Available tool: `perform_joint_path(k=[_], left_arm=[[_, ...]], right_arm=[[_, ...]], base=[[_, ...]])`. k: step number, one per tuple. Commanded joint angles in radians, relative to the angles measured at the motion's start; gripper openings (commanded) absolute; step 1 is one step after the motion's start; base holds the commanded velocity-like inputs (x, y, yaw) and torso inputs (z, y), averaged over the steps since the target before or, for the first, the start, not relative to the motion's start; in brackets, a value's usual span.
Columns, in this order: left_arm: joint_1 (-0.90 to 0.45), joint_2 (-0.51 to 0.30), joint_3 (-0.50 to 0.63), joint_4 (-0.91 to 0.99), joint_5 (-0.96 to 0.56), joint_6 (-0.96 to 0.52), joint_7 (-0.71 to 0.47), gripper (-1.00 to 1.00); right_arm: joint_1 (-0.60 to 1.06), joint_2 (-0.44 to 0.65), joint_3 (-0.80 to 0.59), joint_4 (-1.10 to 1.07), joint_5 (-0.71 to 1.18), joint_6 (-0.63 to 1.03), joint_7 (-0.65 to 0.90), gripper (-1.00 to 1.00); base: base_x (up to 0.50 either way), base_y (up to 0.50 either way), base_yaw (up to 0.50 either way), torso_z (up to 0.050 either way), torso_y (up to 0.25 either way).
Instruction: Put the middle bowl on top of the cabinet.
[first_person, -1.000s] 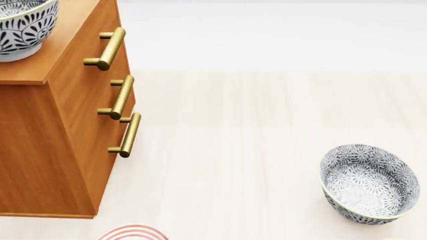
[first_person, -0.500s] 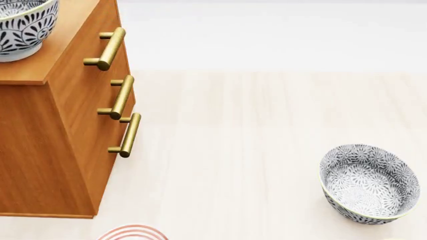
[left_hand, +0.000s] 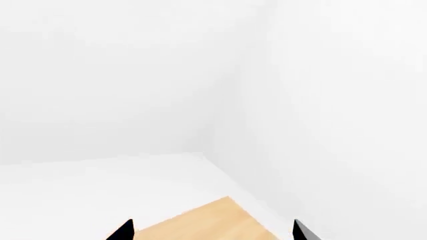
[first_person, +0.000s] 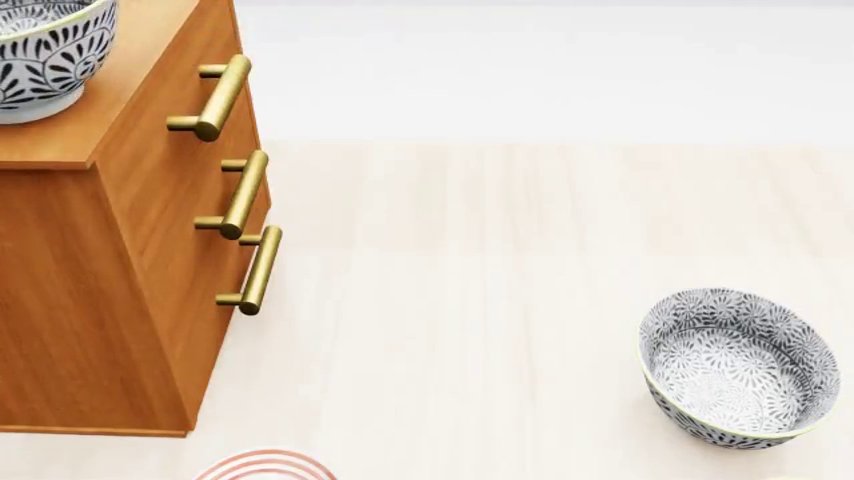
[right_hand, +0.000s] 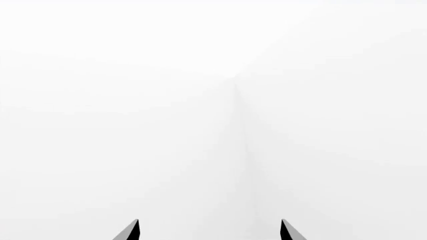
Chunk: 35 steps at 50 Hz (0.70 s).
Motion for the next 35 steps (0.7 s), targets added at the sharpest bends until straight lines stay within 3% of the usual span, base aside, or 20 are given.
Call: perform_joint_path(k=[1,11,24,35], left_arm=[[-0.027,-0.049,0.032,0.205,0.143,0.030,-0.002,1.00],[0.013,-0.044,0.061,0.278,0.274,0.054,0.087,1.00],[0.125,-0.119,0.111,0.448,0.487,0.118,0.036,1.00],[0.236,-0.129,0.143,0.470,0.666,0.174,0.036,1.00]], right_arm=[[-0.010,-0.008,0.007,-0.001,0.002,-0.014,-0.008,1.00],[-0.007,-0.011,0.008,-0.003,0.004,-0.011,-0.011,1.00],[-0.006,-0.019,0.006,-0.003,0.000,-0.012,-0.020,1.00],[-0.016,-0.024,0.012,-0.008,0.002,-0.020,-0.028,1.00]], base=[[0.00,0.00,0.00,0.000,0.000],[0.00,0.00,0.00,0.000,0.000],[0.00,0.00,0.00,0.000,0.000],[0.00,0.00,0.00,0.000,0.000]])
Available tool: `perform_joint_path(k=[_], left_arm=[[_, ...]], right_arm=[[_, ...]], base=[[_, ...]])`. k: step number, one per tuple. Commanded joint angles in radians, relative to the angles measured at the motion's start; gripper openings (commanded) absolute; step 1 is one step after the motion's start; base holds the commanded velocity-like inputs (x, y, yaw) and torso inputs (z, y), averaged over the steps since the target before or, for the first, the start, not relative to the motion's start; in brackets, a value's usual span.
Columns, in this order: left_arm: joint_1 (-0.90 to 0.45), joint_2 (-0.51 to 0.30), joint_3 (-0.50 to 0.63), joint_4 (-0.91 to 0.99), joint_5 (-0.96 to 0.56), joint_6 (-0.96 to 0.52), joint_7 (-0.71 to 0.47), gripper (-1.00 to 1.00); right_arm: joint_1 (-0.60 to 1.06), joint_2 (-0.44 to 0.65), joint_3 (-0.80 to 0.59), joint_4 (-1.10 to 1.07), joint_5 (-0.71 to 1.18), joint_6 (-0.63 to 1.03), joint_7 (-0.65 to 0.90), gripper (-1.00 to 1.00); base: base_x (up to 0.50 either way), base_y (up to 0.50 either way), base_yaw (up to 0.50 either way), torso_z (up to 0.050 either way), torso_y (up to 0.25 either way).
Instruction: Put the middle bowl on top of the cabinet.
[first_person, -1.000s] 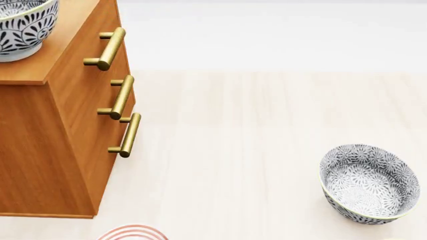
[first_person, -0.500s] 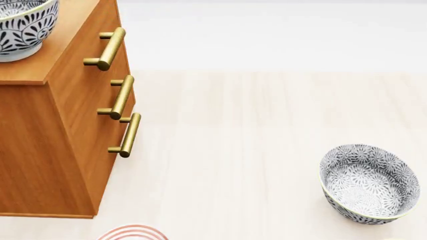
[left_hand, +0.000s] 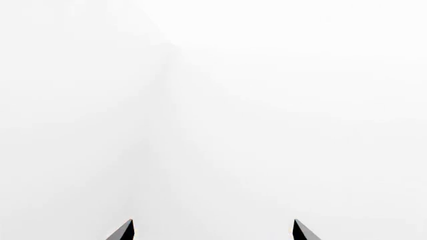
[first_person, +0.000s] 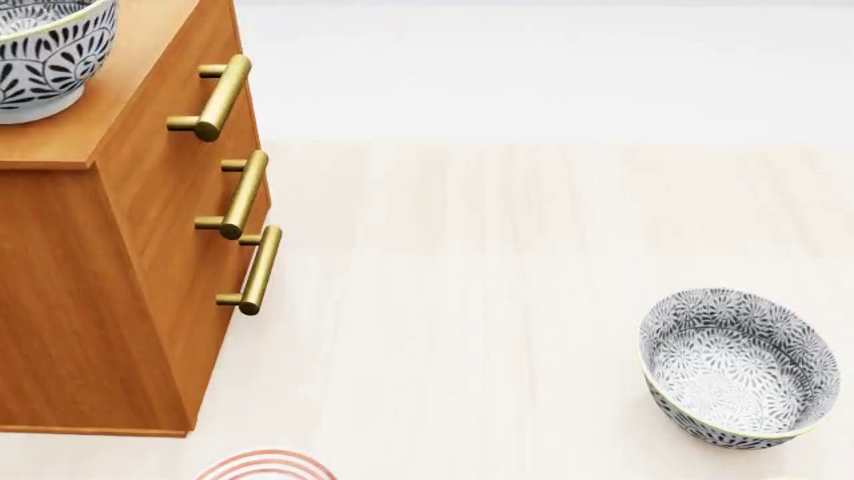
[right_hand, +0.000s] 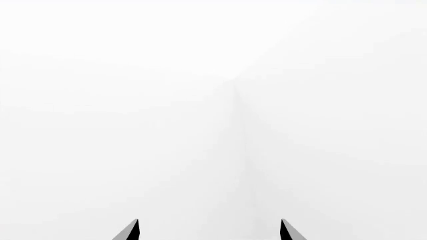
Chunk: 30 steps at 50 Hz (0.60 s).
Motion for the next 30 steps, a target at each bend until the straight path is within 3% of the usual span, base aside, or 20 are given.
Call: perform_joint_path(k=[1,17,30], left_arm=[[0.131,-0.020,0.041,0.043,0.201,0.077,0.007,1.00],[0.371,-0.022,0.096,0.006,0.484,0.180,-0.025,1.00],[0.513,-0.051,0.078,0.025,0.636,0.184,-0.047,1.00]], right_arm=[[-0.013,-0.006,0.009,-0.002,0.006,-0.014,-0.008,1.00],[-0.024,-0.017,0.015,-0.005,0.006,-0.021,-0.026,1.00],[-0.030,-0.031,0.033,-0.006,0.018,-0.025,-0.050,1.00]], base=[[0.00,0.00,0.00,0.000,0.000],[0.00,0.00,0.00,0.000,0.000],[0.00,0.00,0.00,0.000,0.000]])
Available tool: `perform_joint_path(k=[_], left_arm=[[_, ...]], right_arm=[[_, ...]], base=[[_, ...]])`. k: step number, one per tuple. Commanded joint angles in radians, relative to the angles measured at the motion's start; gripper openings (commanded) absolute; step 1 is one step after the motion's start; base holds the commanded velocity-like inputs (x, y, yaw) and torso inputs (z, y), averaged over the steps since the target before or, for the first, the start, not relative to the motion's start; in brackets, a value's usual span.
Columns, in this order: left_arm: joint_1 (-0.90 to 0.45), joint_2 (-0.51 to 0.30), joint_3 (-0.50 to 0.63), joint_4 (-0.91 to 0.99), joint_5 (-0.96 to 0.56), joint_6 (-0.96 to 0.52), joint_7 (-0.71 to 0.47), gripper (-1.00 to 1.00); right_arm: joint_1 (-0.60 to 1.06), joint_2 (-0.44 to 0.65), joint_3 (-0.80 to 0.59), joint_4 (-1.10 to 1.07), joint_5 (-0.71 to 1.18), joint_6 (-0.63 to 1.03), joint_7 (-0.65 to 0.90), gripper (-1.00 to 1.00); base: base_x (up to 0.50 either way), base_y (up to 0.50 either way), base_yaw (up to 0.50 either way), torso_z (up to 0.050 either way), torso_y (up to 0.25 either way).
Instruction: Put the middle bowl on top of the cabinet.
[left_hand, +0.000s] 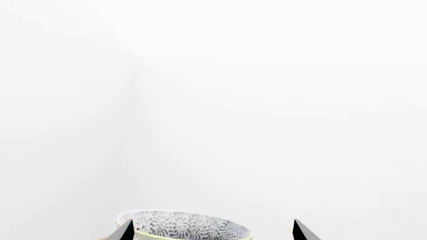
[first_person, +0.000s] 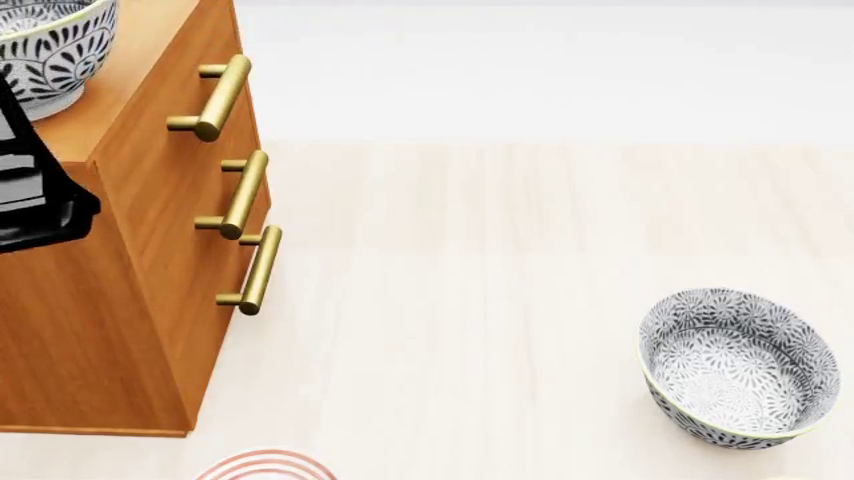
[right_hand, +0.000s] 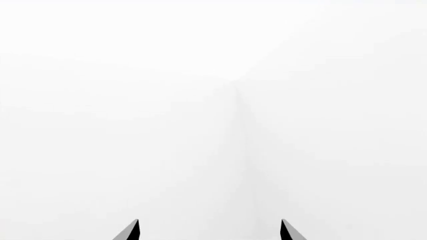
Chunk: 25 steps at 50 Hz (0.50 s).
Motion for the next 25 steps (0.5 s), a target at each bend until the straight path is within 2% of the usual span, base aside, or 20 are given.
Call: perform_joint_path(k=[1,13,25], left_arm=[[0.131,-0.018,-0.004,0.011,0.145,0.011,-0.012,1.00],[0.293,-0.070,-0.054,0.074,0.303,-0.022,-0.024,1.00],[0.463,-0.047,-0.066,0.045,0.472,-0.032,-0.007,1.00]], right_arm=[[-0.004,-0.012,0.013,0.000,0.009,-0.003,-0.019,1.00],[0.009,-0.016,0.016,-0.001,0.009,0.012,-0.034,1.00],[0.019,-0.015,0.023,0.003,0.016,0.020,-0.045,1.00]], base=[[0.00,0.00,0.00,0.000,0.000],[0.00,0.00,0.00,0.000,0.000],[0.00,0.00,0.00,0.000,0.000]])
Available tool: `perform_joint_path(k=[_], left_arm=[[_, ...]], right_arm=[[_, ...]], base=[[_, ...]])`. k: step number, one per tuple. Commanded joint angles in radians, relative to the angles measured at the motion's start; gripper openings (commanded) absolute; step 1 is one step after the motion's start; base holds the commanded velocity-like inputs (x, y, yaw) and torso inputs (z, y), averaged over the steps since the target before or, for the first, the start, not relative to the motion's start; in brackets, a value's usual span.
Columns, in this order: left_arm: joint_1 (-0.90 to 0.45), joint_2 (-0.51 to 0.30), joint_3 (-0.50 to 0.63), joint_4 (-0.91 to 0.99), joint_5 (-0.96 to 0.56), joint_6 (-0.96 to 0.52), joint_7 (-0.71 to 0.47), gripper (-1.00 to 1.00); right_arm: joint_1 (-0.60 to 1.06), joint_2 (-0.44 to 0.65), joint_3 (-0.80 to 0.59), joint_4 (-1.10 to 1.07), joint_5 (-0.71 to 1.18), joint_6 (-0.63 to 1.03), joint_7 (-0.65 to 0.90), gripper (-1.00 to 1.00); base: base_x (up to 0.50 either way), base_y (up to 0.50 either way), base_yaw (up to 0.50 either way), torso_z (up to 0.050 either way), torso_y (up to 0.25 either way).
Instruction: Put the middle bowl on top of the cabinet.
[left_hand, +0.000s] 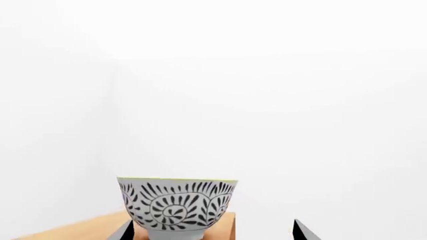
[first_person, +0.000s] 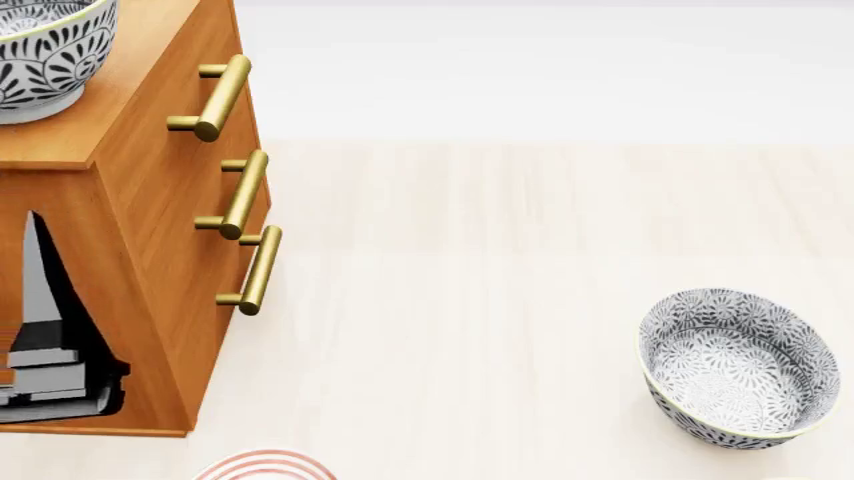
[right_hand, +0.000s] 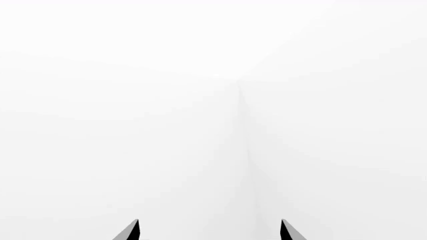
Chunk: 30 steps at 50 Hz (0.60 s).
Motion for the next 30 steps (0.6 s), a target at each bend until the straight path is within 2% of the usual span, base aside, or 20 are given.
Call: perform_joint_path(k=[1,6,15,23,30], left_arm=[[0.149,0.001,-0.015,-0.002,0.152,-0.012,0.010,1.00],[0.210,0.015,0.000,-0.027,0.205,0.001,0.025,1.00],[0.319,-0.006,-0.006,-0.027,0.302,0.038,0.003,1.00],[0.412,-0.024,-0.058,-0.037,0.349,0.051,-0.002,1.00],[0.461,-0.058,-0.117,0.039,0.374,-0.005,-0.004,1.00]], right_arm=[[0.006,-0.005,0.007,0.002,0.005,0.005,-0.014,1.00],[0.004,-0.012,0.010,0.000,0.005,0.003,-0.023,1.00],[-0.001,-0.026,0.019,-0.007,0.008,0.003,-0.036,1.00],[0.008,-0.025,0.004,-0.012,-0.005,0.022,-0.035,1.00],[0.010,-0.025,-0.017,0.007,-0.016,0.028,-0.040,1.00]], base=[[0.00,0.00,0.00,0.000,0.000],[0.00,0.00,0.00,0.000,0.000],[0.00,0.00,0.00,0.000,0.000],[0.00,0.00,0.00,0.000,0.000],[0.00,0.00,0.00,0.000,0.000]])
